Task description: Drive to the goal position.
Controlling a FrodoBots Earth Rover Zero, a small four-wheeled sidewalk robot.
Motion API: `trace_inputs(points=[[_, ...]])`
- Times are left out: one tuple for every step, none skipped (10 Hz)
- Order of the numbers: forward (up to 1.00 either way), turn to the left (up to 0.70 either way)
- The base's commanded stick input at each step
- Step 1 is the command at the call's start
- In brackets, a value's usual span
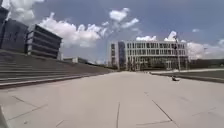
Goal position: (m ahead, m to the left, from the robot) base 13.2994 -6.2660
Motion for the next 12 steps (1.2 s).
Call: trace_inputs(points=[[0.70, 0.00], [0.70, 0.00], [0.70, 0.00], [0.70, 0.00], [0.70, 0.00], [0.70, 0.00], [0.70, 0.00], [0.70, 0.00], [0.70, 0.00], [0.70, 0.00], [0.70, 0.00], [0.70, 0.00]])
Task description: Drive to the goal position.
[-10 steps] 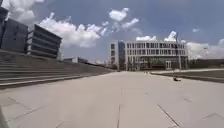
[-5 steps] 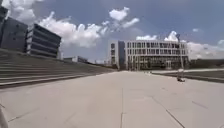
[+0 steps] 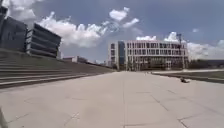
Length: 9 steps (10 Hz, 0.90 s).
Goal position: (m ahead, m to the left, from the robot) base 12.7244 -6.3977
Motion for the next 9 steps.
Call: trace_inputs(points=[[0.70, 0.00], [0.70, 0.00], [0.70, 0.00], [0.70, 0.00], [0.70, 0.00], [0.70, 0.00], [0.70, 0.00], [0.70, 0.00], [0.70, 0.00]])
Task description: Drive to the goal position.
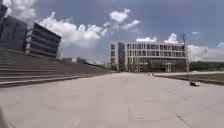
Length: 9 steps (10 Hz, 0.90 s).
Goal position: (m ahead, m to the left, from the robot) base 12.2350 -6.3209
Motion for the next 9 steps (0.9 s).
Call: trace_inputs(points=[[0.70, 0.00], [0.70, 0.00], [0.70, 0.00], [0.70, 0.00], [0.70, 0.00], [0.70, 0.00], [0.70, 0.00], [0.70, 0.00], [0.70, 0.00]])
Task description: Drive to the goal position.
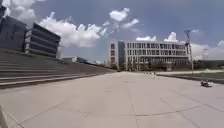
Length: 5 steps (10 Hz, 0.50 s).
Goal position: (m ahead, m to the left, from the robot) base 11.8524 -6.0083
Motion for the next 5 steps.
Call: trace_inputs(points=[[0.70, 0.00], [0.70, 0.00], [0.70, 0.00], [0.70, 0.00], [0.70, 0.00]])
